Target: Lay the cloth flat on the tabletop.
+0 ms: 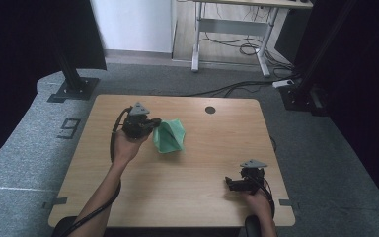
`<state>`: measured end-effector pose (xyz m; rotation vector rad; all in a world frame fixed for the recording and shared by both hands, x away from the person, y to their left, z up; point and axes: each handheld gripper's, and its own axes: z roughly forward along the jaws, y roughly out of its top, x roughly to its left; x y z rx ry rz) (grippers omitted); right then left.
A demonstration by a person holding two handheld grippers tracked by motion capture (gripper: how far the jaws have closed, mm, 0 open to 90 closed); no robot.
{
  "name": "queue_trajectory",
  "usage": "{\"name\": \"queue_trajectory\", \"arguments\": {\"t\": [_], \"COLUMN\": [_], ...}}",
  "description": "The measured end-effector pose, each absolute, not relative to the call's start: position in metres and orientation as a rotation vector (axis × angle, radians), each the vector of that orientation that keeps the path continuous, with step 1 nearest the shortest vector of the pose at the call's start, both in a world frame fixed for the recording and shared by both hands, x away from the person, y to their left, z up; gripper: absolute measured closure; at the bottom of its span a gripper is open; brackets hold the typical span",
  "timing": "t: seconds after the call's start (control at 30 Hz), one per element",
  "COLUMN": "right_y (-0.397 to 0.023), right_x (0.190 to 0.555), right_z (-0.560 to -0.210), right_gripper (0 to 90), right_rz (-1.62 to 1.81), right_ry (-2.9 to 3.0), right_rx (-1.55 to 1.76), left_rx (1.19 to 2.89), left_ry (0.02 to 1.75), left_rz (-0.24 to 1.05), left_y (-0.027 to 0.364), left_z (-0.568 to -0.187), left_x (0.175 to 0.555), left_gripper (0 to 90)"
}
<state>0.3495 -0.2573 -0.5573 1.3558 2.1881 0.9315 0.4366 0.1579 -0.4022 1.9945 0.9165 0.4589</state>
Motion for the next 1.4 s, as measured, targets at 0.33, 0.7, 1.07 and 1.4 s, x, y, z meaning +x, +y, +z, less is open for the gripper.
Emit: {"name": "queue_trajectory", "arguments": {"t": [0.33, 0.7, 1.07, 1.4], "right_y": [-0.257, -0.257, -0.257, -0.257], "right_x": [0.349, 0.349, 0.349, 0.349], "right_z": [-0.557, -0.557, -0.557, -0.557], "right_gripper": [0.0, 0.0, 0.0, 0.0], "right_rz": [0.930, 0.931, 0.931, 0.931], "right_ry": [2.189, 2.190, 2.190, 2.190], "right_rx": [1.357, 1.358, 1.358, 1.357], "left_rx": [2.083, 2.202, 2.125, 2.273], "left_ry": [1.237, 1.246, 1.095, 0.888], "left_rz": [0.383, 0.277, 0.286, 0.175], "left_y": [0.207, 0.208, 0.186, 0.095], "left_z": [-0.488, -0.526, -0.483, -0.507], "left_x": [0.462, 0.447, 0.429, 0.435], "left_gripper": [87.3, 86.4, 48.9, 47.0]}}
